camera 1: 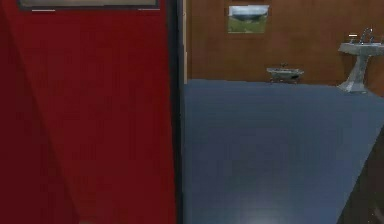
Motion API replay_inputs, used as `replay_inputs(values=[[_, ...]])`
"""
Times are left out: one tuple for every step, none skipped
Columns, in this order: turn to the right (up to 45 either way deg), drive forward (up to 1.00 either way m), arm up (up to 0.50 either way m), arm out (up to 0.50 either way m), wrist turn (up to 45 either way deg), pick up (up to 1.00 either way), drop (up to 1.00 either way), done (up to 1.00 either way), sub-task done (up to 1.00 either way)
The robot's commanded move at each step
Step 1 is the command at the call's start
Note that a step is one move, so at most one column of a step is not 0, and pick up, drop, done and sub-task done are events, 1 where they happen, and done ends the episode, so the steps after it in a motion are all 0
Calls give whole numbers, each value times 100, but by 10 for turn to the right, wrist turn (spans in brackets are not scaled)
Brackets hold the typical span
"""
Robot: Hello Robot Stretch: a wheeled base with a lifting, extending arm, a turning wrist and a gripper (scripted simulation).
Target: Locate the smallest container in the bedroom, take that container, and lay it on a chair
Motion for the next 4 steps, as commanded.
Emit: replay_inputs(values=[[360,0,0,0,0,0,0,0,0],[0,65,0,0,0,0,0,0,0],[-390,0,0,0,0,0,0,0,0],[0,100,0,0,0,0,0,0,0]])
